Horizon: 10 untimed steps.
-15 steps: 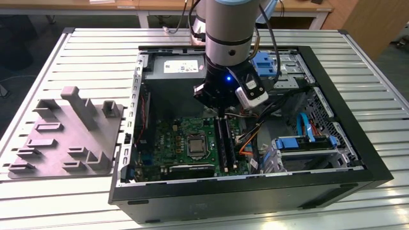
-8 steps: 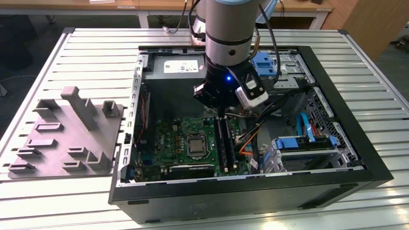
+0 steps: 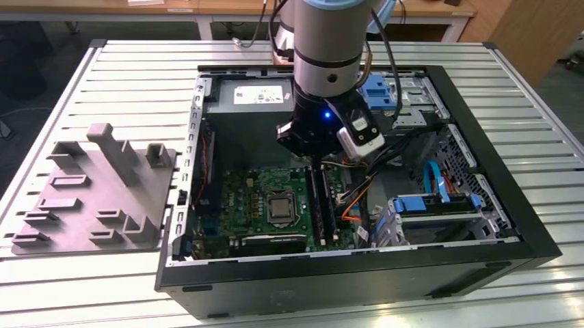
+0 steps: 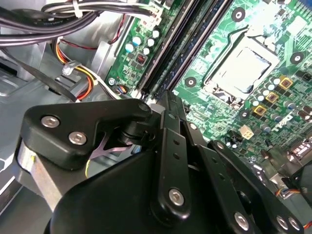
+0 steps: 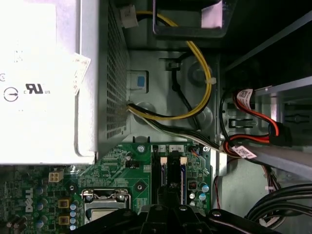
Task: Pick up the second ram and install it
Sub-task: 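Press down the second ram until it locks into place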
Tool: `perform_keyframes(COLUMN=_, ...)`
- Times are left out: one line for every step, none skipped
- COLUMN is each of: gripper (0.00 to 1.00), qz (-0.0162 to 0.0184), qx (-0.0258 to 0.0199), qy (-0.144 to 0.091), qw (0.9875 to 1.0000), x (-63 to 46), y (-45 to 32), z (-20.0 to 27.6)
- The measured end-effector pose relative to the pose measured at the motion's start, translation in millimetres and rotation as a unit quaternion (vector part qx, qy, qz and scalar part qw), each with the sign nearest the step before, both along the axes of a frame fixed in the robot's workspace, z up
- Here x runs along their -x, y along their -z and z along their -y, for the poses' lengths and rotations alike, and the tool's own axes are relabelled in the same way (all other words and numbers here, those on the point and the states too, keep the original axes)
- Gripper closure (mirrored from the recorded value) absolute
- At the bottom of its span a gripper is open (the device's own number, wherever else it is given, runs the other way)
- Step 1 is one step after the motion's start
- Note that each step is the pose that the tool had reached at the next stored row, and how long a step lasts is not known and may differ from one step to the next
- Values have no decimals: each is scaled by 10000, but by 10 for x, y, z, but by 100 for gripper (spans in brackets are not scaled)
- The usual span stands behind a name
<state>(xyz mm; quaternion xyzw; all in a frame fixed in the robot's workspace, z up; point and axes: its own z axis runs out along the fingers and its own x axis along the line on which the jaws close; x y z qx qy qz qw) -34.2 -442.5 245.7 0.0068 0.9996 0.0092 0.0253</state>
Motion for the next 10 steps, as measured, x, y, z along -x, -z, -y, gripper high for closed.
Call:
perform_keyframes(gripper=90, qz=0, qx=0, qy=0, qw=10000, x=0, y=0, z=9)
perform_keyframes(gripper=90, qz=0, qx=0, qy=0, qw=10000, x=0, y=0, z=17)
perform_keyframes(gripper=90, qz=0, qx=0, qy=0, qw=10000, x=1, y=0, z=26)
perform_keyframes(gripper=90, qz=0, qx=0, qy=0, qw=10000, x=1, y=0, z=36)
perform_keyframes(gripper=90, qz=0, qx=0, qy=0, qw=10000, x=2, y=0, z=47)
perform_keyframes(gripper=90, qz=0, qx=0, qy=0, qw=10000, x=2, y=0, z=60)
perform_keyframes(gripper=90, qz=0, qx=0, qy=0, qw=10000, x=3, y=0, z=75)
perform_keyframes(gripper=90, qz=0, qx=0, qy=0, qw=10000, x=3, y=0, z=92)
perform_keyframes(gripper=90, qz=0, qx=0, qy=0, qw=10000, x=3, y=0, z=110)
perform_keyframes(gripper=90, qz=0, qx=0, qy=0, qw=10000, x=3, y=0, z=128)
